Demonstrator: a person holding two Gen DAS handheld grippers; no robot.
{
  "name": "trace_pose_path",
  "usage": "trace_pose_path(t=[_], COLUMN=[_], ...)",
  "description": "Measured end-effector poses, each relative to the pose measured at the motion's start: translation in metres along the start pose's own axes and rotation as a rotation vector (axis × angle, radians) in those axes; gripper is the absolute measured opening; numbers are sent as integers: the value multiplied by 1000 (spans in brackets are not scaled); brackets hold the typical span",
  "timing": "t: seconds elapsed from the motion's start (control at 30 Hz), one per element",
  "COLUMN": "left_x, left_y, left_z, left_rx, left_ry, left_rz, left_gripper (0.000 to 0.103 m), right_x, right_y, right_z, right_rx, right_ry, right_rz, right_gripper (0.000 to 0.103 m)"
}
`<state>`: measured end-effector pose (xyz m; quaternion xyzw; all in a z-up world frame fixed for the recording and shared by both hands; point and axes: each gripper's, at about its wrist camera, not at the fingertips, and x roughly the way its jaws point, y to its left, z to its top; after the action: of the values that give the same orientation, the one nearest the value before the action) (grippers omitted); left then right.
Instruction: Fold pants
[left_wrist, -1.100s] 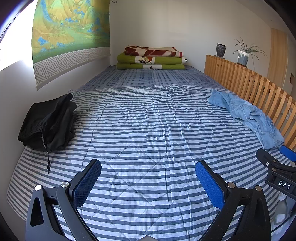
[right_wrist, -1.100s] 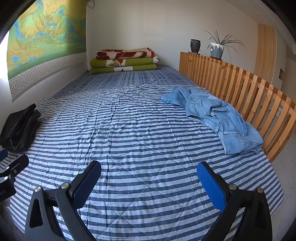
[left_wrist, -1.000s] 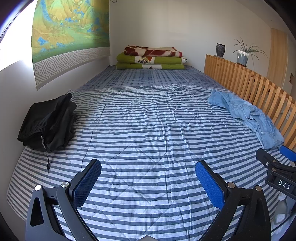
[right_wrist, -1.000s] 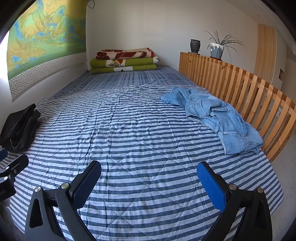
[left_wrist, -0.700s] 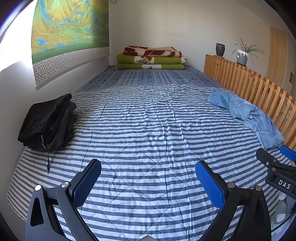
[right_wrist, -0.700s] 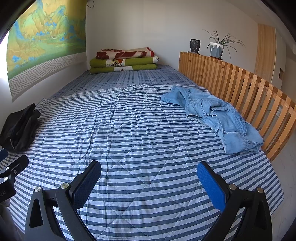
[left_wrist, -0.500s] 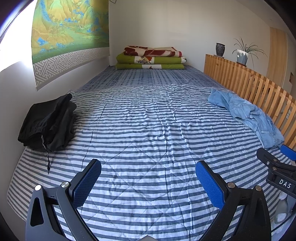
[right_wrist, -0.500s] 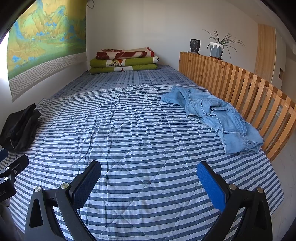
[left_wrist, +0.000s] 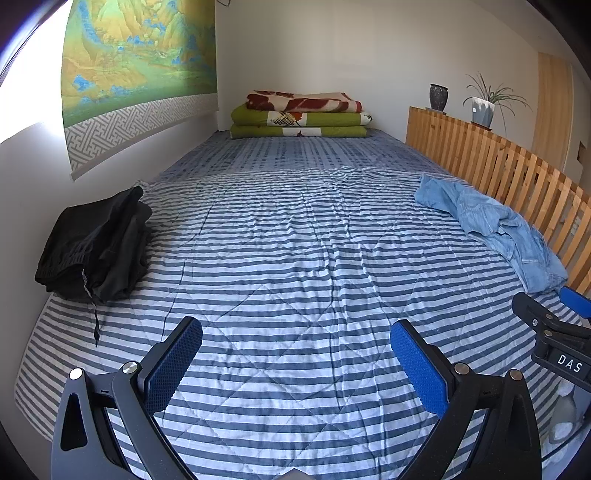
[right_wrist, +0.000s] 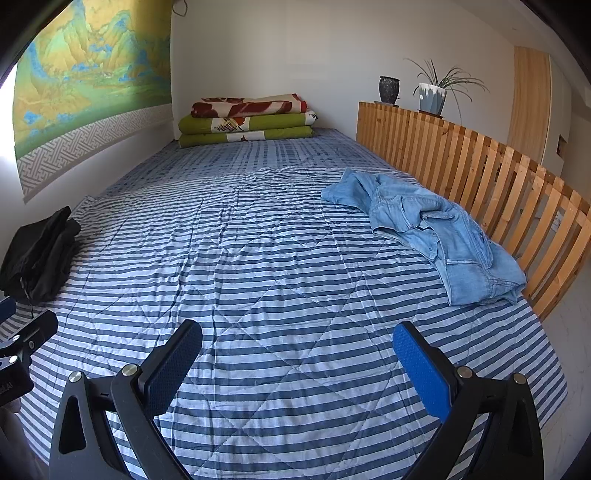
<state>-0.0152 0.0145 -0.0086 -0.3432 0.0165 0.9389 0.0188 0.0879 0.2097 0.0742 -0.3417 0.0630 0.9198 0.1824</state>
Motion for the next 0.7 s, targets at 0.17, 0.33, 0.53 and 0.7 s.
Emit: trace_pose_path(t=[0.17, 0.33, 0.53, 0.7], left_x=[2, 0, 2, 3], left_y=[0, -2, -4, -4], left_z=[-2, -3, -4, -5], left_rx=[2, 5, 8, 6], left_ry=[3, 1, 4, 5], left_rz=[-1, 0, -2, -3], left_gripper=[103, 103, 103, 103], right_x=[0, 0, 1, 2], right_y=[-1, -1, -2, -2], right_z=[0, 0, 1, 1], right_rx=[-1, -2, 0, 0], right_ry=[2, 2, 4, 6], right_rz=[0, 0, 1, 1], right_gripper=[102, 102, 102, 102])
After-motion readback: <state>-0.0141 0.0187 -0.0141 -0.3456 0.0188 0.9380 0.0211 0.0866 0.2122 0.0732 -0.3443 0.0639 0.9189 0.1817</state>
